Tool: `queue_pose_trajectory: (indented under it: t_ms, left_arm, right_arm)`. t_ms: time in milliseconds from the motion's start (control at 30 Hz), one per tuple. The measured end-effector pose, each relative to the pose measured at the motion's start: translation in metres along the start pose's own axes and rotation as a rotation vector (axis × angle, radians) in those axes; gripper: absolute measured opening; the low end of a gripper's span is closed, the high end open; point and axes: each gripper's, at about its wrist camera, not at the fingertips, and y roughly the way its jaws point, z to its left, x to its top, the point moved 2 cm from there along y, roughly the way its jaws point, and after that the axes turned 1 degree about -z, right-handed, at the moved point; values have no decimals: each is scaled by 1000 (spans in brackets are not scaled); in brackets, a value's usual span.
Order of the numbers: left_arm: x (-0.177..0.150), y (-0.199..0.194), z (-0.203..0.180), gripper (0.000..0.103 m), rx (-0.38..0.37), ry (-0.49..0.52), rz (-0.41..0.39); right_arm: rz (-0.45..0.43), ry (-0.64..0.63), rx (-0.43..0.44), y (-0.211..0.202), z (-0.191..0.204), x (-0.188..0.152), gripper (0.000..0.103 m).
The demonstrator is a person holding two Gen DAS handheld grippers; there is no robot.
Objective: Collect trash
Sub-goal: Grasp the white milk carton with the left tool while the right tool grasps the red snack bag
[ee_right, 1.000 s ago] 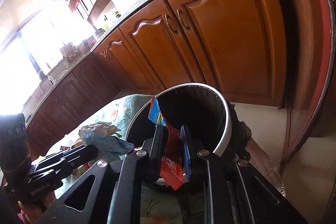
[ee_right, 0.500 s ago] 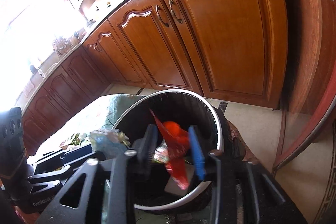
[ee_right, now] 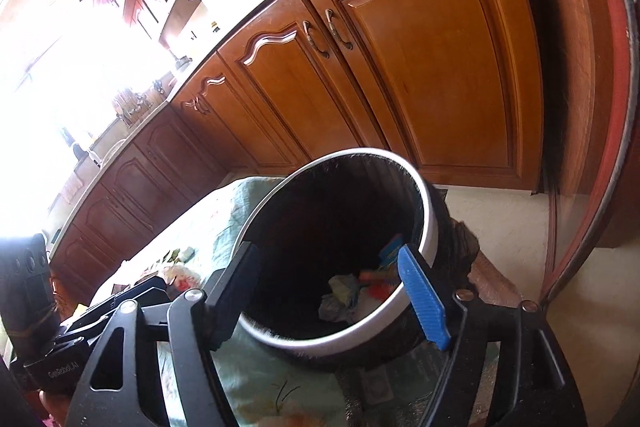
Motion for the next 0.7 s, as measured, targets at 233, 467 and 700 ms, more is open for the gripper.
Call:
queue_pose_trajectory:
  t_ms: [233, 467, 700]
  left_arm:
    - [-39, -41, 20, 57, 29, -38, -9]
    - [-67, -78, 45, 57, 81, -71, -7]
    - [-86, -116, 76, 57, 129, -120, -19]
  right_arm:
    - [2, -27, 31, -18, 27, -35, 77]
    - [38, -71, 67, -21, 58, -65, 78]
    - [81, -116, 97, -10, 87, -82, 78]
